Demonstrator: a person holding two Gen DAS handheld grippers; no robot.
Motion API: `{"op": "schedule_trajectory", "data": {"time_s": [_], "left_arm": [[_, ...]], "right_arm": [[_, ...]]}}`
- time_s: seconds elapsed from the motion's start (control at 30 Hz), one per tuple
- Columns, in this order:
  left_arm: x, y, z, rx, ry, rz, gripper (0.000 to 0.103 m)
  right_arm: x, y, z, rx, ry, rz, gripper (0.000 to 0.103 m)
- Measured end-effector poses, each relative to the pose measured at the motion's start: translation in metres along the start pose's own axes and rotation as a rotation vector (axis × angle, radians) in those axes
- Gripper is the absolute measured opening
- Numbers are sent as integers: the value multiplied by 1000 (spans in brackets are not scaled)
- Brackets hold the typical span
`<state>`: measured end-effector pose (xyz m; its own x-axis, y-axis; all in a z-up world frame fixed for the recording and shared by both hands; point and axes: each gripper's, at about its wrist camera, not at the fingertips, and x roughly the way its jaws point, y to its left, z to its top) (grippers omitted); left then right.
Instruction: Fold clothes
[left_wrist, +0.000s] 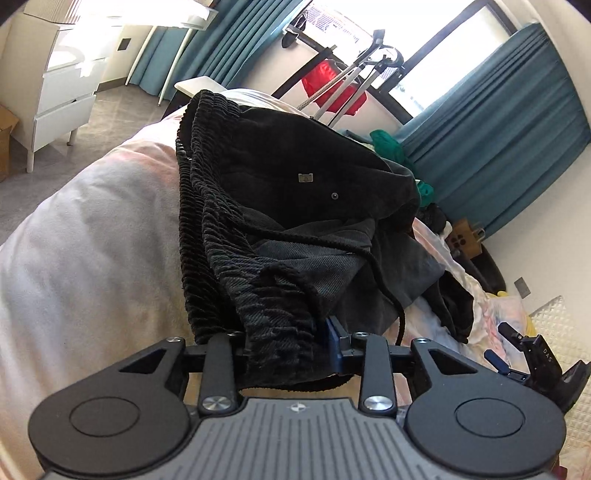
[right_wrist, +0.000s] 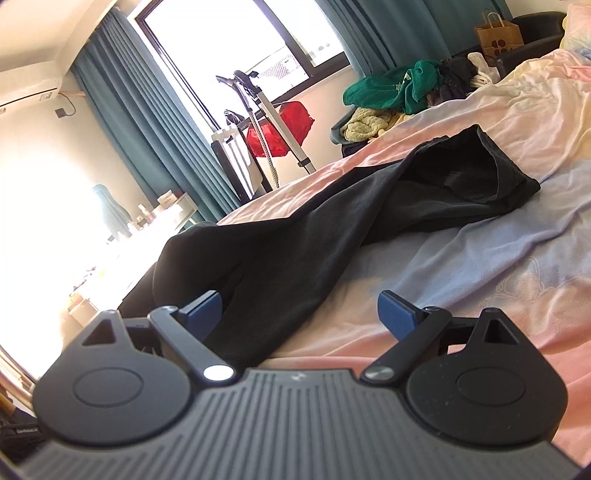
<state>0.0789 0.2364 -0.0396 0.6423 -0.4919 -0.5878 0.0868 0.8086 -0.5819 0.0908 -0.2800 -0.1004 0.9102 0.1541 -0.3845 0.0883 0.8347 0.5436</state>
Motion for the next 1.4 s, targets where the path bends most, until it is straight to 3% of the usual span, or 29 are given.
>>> {"op": "schedule_trajectory", "data": {"time_s": [0.13,0.2,0.3,0.43,0.63,0.93,1.03,1.17,1.4], "left_arm": [[7,-6,-5,25,23,20,59],[14,-12,-8,52,31,35,79],[27,-21,-11,93,41,68,95],[37,-17,-9,74,16,181,97],[4,16,4,-122,-171,245,103],[-23,52,23,-335,-290,97,103],[-16,61,41,-381,-281,64,103],[9,68,71,-369,-255,14,103],[71,59,120,-349,-243,80,97]], "right_arm": [[3,12,-3,-54,13,11,93],[6,17,-5,-75,18,15,93],[10,21,-8,-84,31,18,93],[16,21,-11,-71,50,18,93],[19,13,-13,-17,61,9,93],[18,4,-13,32,53,-17,93],[20,1,-13,53,61,-20,93],[19,-1,-12,89,45,-26,93],[22,-18,-1,189,-10,-30,93]]}}
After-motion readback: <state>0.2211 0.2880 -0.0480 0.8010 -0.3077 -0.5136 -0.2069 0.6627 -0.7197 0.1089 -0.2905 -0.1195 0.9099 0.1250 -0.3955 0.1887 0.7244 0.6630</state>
